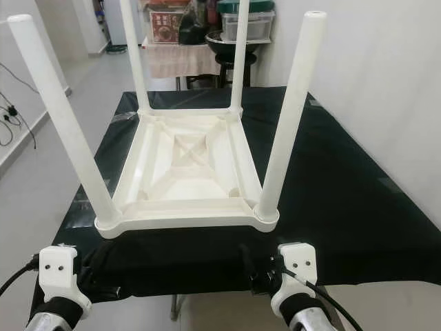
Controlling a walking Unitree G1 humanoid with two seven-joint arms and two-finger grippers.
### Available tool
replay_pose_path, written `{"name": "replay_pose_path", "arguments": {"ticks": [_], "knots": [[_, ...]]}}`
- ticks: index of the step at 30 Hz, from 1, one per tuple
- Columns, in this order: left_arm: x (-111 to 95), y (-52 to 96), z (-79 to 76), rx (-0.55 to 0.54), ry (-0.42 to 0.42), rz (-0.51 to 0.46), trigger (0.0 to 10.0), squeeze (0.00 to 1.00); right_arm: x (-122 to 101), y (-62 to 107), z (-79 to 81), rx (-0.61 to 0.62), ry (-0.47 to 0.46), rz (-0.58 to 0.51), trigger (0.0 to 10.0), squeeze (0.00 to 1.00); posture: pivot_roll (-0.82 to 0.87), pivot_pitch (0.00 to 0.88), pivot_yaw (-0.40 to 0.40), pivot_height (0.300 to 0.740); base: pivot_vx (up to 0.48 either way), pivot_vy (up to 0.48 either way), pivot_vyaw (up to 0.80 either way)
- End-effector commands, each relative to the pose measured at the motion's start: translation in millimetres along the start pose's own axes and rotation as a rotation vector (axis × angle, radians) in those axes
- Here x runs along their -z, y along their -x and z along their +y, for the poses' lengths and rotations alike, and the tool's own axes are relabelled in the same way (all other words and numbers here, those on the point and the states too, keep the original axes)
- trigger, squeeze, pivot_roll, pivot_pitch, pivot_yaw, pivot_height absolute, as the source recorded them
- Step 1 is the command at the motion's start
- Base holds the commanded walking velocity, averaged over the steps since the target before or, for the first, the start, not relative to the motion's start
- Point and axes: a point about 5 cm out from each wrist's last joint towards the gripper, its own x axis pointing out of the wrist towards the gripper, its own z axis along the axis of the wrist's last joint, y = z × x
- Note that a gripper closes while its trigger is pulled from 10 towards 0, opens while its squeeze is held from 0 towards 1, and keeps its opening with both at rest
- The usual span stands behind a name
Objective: Building children table
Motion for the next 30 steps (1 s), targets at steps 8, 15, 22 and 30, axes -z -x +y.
{"name": "replay_pose_path", "arguments": {"ticks": [8, 15, 22, 30], "knots": [[4.7, 1.2, 2.2, -0.001, 0.011, 0.029, 10.0, 0.0, -1.2, -1.3, 2.2, -0.03, -0.002, -0.016, 10.0, 0.0, -0.04, 0.049, -0.002, 0.74, 0.431, 0.0, 0.5], [4.9, 0.6, 1.6, 0.008, 0.01, 0.033, 10.0, 0.0, 0.5, -1.4, 1.9, -0.02, -0.034, -0.011, 10.0, 0.0, -0.04, 0.044, -0.005, 0.74, 0.44, 0.0, 0.0], [4.0, 0.9, 0.3, 0.013, 0.014, 0.02, 10.0, 0.0, 1.3, -0.6, 1.9, -0.026, -0.036, -0.008, 10.0, 0.0, -0.04, 0.04, -0.007, 0.74, 0.332, 0.0, 0.0], [3.8, 2.0, -2.4, 0.034, -0.014, 0.025, 10.0, 0.0, 1.9, 0.2, 1.9, -0.034, -0.047, -0.007, 10.0, 0.0, -0.04, 0.038, -0.009, 0.74, 0.0, 0.0, 0.0]]}}
